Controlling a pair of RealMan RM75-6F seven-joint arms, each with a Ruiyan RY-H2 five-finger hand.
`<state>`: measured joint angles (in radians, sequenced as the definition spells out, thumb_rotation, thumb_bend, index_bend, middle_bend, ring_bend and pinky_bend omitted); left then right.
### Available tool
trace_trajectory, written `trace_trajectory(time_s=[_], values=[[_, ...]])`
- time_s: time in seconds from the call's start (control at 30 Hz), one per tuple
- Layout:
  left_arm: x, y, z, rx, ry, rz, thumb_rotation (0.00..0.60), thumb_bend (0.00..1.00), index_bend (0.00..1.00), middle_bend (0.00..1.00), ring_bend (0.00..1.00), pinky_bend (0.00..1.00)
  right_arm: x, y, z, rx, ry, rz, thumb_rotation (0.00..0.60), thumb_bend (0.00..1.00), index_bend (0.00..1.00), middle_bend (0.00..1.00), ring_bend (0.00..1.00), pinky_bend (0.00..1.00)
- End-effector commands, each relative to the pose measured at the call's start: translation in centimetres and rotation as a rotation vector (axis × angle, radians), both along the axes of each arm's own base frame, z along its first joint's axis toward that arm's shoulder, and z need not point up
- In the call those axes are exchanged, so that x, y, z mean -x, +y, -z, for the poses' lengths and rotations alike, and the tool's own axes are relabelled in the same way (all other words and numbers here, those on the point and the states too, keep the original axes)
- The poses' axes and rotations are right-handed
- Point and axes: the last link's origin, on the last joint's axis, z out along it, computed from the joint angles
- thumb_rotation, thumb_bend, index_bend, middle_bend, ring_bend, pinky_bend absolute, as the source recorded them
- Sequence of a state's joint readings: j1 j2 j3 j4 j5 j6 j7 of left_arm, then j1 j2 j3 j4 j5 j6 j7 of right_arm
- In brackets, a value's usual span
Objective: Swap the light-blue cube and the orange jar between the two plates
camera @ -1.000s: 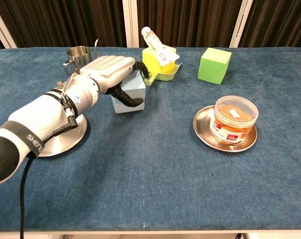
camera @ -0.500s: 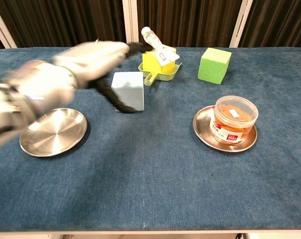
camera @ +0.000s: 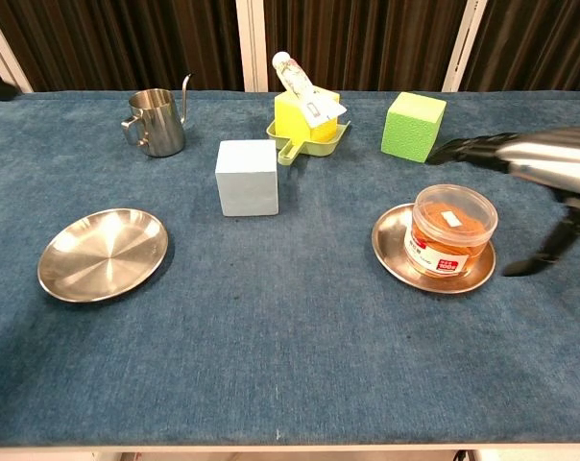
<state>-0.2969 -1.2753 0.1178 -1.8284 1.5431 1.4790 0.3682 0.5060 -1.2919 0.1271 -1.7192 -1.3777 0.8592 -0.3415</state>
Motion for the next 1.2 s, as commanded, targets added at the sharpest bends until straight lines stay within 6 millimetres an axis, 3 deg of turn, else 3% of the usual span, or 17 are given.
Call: trace_trajectory(time_s=[0.03,0.1,0.2,0.3,0.47,0.57,0.77,0.87,1.07,1.2], values=[[1.6,-1.3,-1.1,-0.015,0.007,-0.010,0.600,0.02,0.05,0.05,0.07,0.21,-1.9,-1.5,2.0,-0.032,0.036,-0.006,0.600,0.30,0.00,0.00,0.00,0.02],[1.8,-1.4,-1.4,-0.024,0.004,-0.011,0.600,0.02,0.05,0.05,0.07,0.21,-2.0,-1.6,2.2,-0.034,0.045,0.007,0.600,0.33,0.01,0.01,0.00,0.07],[2.1,-1.3,-1.5,-0.026,-0.005,-0.020,0.600,0.02,0.05,0.05,0.07,0.20,-2.0,-1.9,2.6,-0.049,0.058,0.028,0.600,0.37,0.14,0.11,0.05,0.20],[2.2,-1.3,-1.6,-0.027,-0.011,-0.023,0.600,0.02,0.05,0.05,0.07,0.20,-2.0,-2.1,2.9,-0.066,0.061,0.040,0.600,0.39,0.28,0.21,0.19,0.34],[2.4,-1.4,-1.8,-0.036,-0.020,-0.028,0.600,0.02,0.05,0.05,0.07,0.20,-1.9,-2.2,2.7,-0.048,0.052,0.047,0.600,0.41,0.61,0.50,0.53,0.64],[2.4,-1.6,-1.9,-0.041,-0.024,-0.027,0.600,0.02,0.05,0.05,0.07,0.20,-2.3,-2.2,2.2,-0.013,0.015,0.037,0.600,0.43,0.71,0.58,0.61,0.72],[2.8,-2.1,-2.5,-0.065,-0.035,-0.029,0.600,0.02,0.05,0.05,0.07,0.20,-5.2,-1.0,0.8,0.015,-0.093,-0.054,0.600,0.44,0.74,0.60,0.63,0.74],[3.2,-2.2,-2.8,-0.079,-0.047,-0.040,0.600,0.02,0.05,0.05,0.07,0.20,-7.7,0.0,1.2,-0.009,-0.091,-0.145,0.600,0.44,0.73,0.60,0.63,0.74],[3.7,-2.3,-3.1,-0.087,-0.058,-0.053,0.600,0.02,0.05,0.05,0.07,0.20,-11.4,1.0,5.5,-0.064,-0.016,-0.241,0.600,0.44,0.65,0.60,0.62,0.73],[3.9,-2.3,-3.3,-0.088,-0.058,-0.061,0.600,0.02,0.05,0.05,0.07,0.20,-12.9,1.2,8.7,-0.114,-0.031,-0.209,0.600,0.44,0.51,0.53,0.50,0.61]])
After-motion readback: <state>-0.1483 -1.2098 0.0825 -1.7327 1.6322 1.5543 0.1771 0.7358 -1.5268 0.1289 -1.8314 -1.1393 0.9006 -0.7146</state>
